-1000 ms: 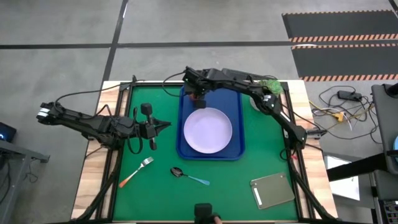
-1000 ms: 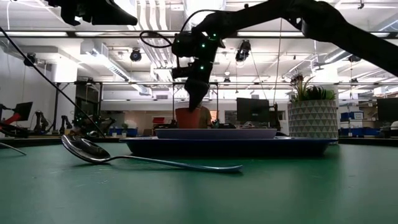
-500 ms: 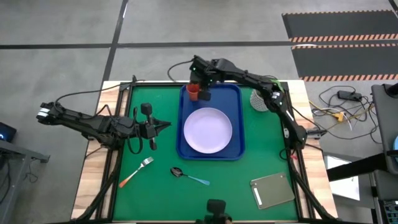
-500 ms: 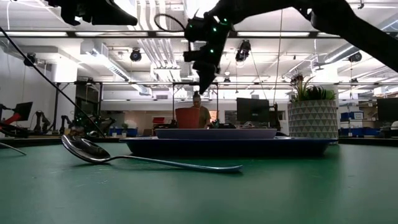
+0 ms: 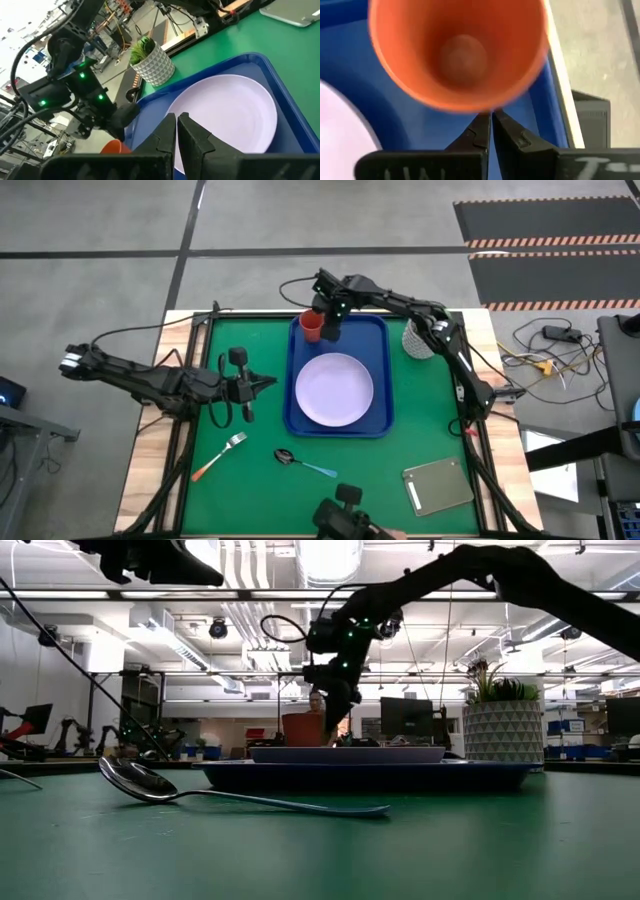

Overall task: Pick and place plate/cup/fork/spoon on tray
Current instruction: Put the orange cup on the blue tray to the top right of the white plate

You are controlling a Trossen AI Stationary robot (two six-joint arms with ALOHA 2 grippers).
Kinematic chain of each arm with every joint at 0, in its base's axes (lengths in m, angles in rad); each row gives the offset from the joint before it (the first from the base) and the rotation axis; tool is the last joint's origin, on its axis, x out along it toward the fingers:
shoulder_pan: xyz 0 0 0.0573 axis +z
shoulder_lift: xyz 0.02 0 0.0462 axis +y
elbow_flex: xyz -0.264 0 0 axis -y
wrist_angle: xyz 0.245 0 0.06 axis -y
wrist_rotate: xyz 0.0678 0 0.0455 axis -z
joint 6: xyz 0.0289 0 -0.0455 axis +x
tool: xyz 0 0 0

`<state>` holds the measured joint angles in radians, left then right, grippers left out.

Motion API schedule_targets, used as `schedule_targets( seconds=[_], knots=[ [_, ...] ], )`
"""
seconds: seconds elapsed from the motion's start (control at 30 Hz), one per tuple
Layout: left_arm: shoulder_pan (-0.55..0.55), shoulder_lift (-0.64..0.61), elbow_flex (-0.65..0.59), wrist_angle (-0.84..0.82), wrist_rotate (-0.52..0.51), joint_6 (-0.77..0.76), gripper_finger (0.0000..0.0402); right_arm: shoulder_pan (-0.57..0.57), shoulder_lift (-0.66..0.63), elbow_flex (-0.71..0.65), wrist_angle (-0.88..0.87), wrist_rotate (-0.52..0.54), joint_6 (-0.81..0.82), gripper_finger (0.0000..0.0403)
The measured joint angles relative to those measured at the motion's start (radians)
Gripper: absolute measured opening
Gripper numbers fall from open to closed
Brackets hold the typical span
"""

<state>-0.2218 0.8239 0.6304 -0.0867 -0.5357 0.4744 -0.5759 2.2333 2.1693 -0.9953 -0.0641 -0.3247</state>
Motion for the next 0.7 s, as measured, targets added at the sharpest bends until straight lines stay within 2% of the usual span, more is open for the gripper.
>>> schedule_targets(
  seconds=[0.2, 0.37, 0.53, 0.7],
  knots=[
    [0.000, 0.041, 0.000, 0.001, -0.002, 0.000, 0.0000, 0.017, 0.000, -0.016, 0.082, 0.004, 0.004, 0.0009],
    [0.000, 0.055, 0.000, 0.021, -0.071, 0.001, 0.0000, 0.017, 0.000, -0.018, 0.087, 0.004, 0.016, 0.0009],
    [0.000, 0.055, 0.000, 0.029, -0.077, 0.001, 0.0000, 0.022, 0.000, -0.019, 0.127, 0.004, 0.029, 0.0009],
    [0.000, 0.056, 0.000, 0.025, -0.077, -0.023, 0.0000, 0.025, -0.001, -0.005, 0.076, 0.012, 0.054, 0.0009]
  ],
)
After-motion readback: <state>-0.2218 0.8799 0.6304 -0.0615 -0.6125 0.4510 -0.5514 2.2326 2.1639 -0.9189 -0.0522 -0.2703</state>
